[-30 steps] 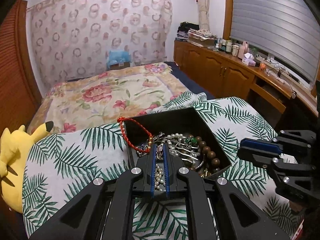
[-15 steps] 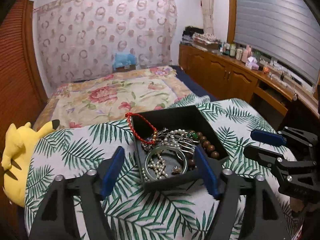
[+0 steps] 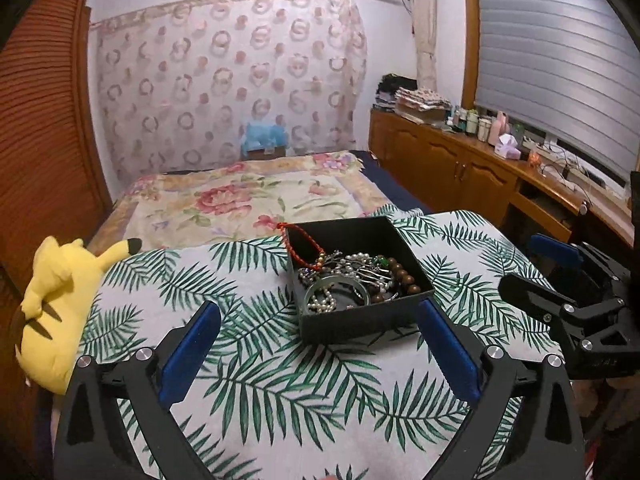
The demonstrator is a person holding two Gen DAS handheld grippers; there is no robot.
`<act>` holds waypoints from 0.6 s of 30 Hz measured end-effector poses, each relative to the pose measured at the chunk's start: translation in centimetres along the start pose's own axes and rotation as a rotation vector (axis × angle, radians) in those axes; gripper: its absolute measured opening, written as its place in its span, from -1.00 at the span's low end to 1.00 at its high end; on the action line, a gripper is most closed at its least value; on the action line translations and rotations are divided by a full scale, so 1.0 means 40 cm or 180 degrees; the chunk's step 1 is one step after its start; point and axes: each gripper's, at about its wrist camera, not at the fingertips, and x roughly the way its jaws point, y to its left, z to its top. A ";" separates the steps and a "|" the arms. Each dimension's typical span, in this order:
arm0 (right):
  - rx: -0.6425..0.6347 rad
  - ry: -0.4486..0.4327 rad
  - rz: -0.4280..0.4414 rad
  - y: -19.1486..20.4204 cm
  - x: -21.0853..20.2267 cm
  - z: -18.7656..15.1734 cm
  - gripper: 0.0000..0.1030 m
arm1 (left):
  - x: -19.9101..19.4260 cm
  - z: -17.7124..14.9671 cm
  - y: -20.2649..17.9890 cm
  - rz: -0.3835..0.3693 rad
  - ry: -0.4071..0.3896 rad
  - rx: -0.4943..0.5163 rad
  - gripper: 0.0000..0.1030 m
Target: Organize jewelry
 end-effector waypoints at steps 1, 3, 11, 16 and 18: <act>0.0011 -0.0011 -0.0004 0.003 -0.005 0.000 0.95 | -0.006 -0.003 0.001 0.0017 0.0001 -0.0013 0.85; 0.0038 -0.0023 -0.0015 0.008 -0.016 -0.004 0.95 | -0.022 -0.010 0.004 0.0060 -0.0029 -0.0019 0.85; 0.0091 -0.0094 -0.0173 0.017 -0.052 -0.022 0.95 | -0.071 -0.038 0.015 0.0182 -0.0077 -0.0097 0.85; 0.0097 -0.0125 -0.0188 0.021 -0.068 -0.032 0.95 | -0.079 -0.046 0.018 0.0201 -0.0055 -0.0132 0.85; 0.0102 -0.0133 -0.0188 0.020 -0.072 -0.033 0.95 | -0.085 -0.049 0.016 0.0192 -0.0073 -0.0128 0.85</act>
